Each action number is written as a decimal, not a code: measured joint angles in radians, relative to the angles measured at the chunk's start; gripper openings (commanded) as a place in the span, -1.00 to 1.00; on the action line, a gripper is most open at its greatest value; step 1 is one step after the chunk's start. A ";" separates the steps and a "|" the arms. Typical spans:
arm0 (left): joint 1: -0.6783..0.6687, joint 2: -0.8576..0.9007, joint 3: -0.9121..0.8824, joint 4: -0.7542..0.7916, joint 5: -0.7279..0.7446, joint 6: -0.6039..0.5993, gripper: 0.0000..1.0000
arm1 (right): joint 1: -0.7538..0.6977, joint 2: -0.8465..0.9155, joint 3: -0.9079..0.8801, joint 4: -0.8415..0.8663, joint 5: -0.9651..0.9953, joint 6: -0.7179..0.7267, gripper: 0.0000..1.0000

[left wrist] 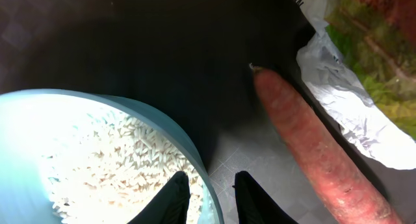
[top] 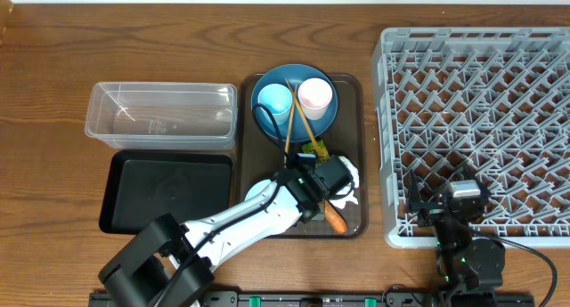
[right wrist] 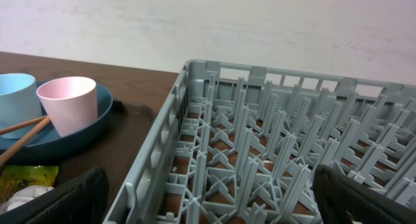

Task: Sort waste into correct bins and load items into the dishwasher rack
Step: 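Lower the left gripper and grasp the rim of the rice bowl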

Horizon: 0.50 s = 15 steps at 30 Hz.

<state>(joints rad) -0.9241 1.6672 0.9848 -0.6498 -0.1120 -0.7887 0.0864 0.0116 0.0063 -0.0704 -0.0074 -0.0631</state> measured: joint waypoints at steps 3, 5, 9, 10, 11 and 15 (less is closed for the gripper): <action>-0.002 0.000 -0.008 0.000 0.000 0.000 -0.57 | 0.000 0.000 0.000 0.000 0.000 0.000 0.98; -0.002 0.000 -0.012 -0.002 0.000 -0.001 -0.63 | 0.000 0.000 0.000 0.000 0.000 0.000 0.98; -0.002 0.000 -0.012 -0.004 0.000 0.000 -0.63 | 0.000 0.000 0.000 0.000 0.000 0.000 0.98; -0.002 0.000 -0.012 -0.005 0.000 0.000 -0.63 | 0.000 0.000 0.000 0.000 0.000 0.000 0.99; -0.002 0.000 -0.012 -0.006 0.000 0.000 -0.63 | 0.000 0.000 0.000 0.000 0.000 0.000 0.98; -0.002 0.000 -0.012 -0.009 0.000 0.000 -0.63 | 0.000 0.000 0.000 0.000 0.000 0.000 0.98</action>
<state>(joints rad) -0.9260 1.6672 0.9726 -0.6586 -0.1116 -0.7887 0.0864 0.0120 0.0063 -0.0704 -0.0074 -0.0635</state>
